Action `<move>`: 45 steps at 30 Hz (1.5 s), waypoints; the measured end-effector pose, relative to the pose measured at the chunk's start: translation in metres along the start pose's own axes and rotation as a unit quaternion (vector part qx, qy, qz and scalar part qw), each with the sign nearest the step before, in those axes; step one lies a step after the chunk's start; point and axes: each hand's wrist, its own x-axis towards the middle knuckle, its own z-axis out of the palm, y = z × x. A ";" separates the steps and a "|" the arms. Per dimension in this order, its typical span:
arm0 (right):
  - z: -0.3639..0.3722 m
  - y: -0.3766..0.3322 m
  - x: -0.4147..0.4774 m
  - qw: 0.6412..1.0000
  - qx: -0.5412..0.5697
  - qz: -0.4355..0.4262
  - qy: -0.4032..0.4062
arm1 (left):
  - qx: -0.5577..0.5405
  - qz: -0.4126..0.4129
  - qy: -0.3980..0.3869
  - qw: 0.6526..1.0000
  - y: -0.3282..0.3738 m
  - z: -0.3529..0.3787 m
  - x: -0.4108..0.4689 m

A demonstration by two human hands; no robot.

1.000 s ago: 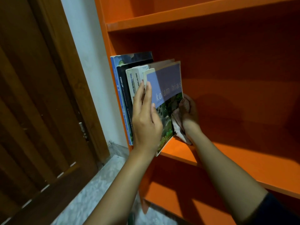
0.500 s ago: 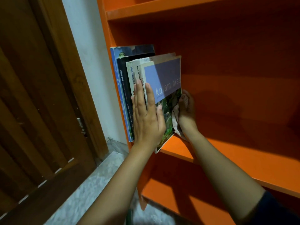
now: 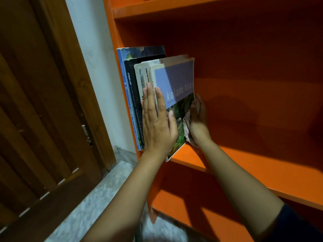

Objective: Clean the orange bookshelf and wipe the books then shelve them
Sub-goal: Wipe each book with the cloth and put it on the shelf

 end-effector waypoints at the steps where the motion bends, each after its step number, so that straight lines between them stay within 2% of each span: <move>1: 0.000 -0.001 -0.001 1.000 0.003 0.001 -0.001 | 0.001 0.001 -0.002 1.000 0.000 0.000 0.000; 6: -0.006 -0.009 -0.005 1.000 0.019 0.019 -0.009 | 0.021 -0.003 -0.023 1.000 0.002 -0.005 0.000; 10: -0.011 -0.010 -0.009 0.999 -0.029 0.008 0.026 | 0.032 -0.006 -0.045 0.998 0.002 -0.010 -0.001; 14: -0.013 -0.015 -0.015 0.997 -0.021 0.028 0.069 | 0.052 -0.014 -0.074 0.996 0.005 -0.017 -0.002; 17: -0.015 -0.031 -0.020 0.994 -0.037 0.011 0.098 | 0.080 -0.022 -0.098 0.992 0.008 -0.023 -0.001; 26: -0.033 -0.064 -0.027 0.986 -0.114 -0.017 0.117 | 0.101 -0.067 -0.173 0.977 0.025 -0.043 0.004; 30: -0.038 -0.083 -0.043 0.980 -0.167 -0.065 0.088 | 0.089 -0.084 -0.238 0.964 0.036 -0.063 0.011; 34: -0.031 -0.094 -0.078 0.978 -0.183 -0.096 0.020 | 0.053 -0.081 -0.289 0.952 0.042 -0.096 0.008; 36: -0.024 -0.095 -0.103 0.980 -0.176 -0.091 -0.020 | 0.054 -0.081 -0.312 0.945 0.037 -0.116 -0.005; 40: -0.004 -0.078 -0.166 0.975 -0.184 -0.069 -0.104 | 0.072 -0.131 -0.354 0.923 0.014 -0.157 -0.056; 45: 0.019 -0.018 -0.248 0.958 -0.223 0.000 -0.180 | 0.112 -0.211 -0.444 0.864 -0.033 -0.192 -0.154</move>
